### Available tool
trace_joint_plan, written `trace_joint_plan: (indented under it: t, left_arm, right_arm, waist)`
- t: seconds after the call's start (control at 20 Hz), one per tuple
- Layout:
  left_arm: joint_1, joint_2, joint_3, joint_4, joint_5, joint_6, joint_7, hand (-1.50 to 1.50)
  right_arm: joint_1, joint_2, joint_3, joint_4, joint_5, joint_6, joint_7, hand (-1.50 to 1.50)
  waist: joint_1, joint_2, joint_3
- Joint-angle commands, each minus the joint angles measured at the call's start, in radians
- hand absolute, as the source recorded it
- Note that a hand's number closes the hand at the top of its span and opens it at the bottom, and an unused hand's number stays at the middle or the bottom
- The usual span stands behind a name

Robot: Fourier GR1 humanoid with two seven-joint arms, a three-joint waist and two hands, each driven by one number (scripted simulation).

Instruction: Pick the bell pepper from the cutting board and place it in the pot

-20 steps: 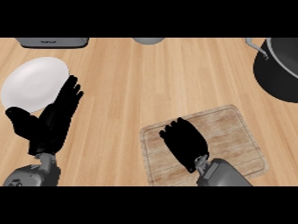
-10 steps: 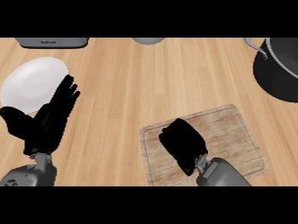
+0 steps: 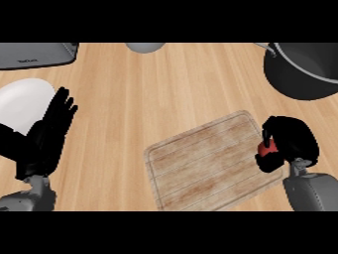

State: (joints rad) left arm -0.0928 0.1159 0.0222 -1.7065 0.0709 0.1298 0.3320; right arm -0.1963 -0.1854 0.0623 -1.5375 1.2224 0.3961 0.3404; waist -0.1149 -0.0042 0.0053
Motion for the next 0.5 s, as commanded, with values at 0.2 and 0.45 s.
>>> trace_joint_plan:
  t: [0.2,0.45]
  left_arm:
    - [0.036,-0.002,-0.022,-0.033,0.013,-0.028,0.001,0.00]
    - [-0.020,0.023,0.009,-0.022,0.051,-0.059,0.036,0.00]
  right_arm:
    - [-0.027,-0.148,-0.533,-0.047,-0.104,-0.144,0.242,1.50]
    - [0.035,-0.234,-0.640,-0.195,-0.213,-0.110,0.164,1.50]
  waist:
    - [0.062,-0.005,-0.005]
    - [0.092,-0.001,-0.006]
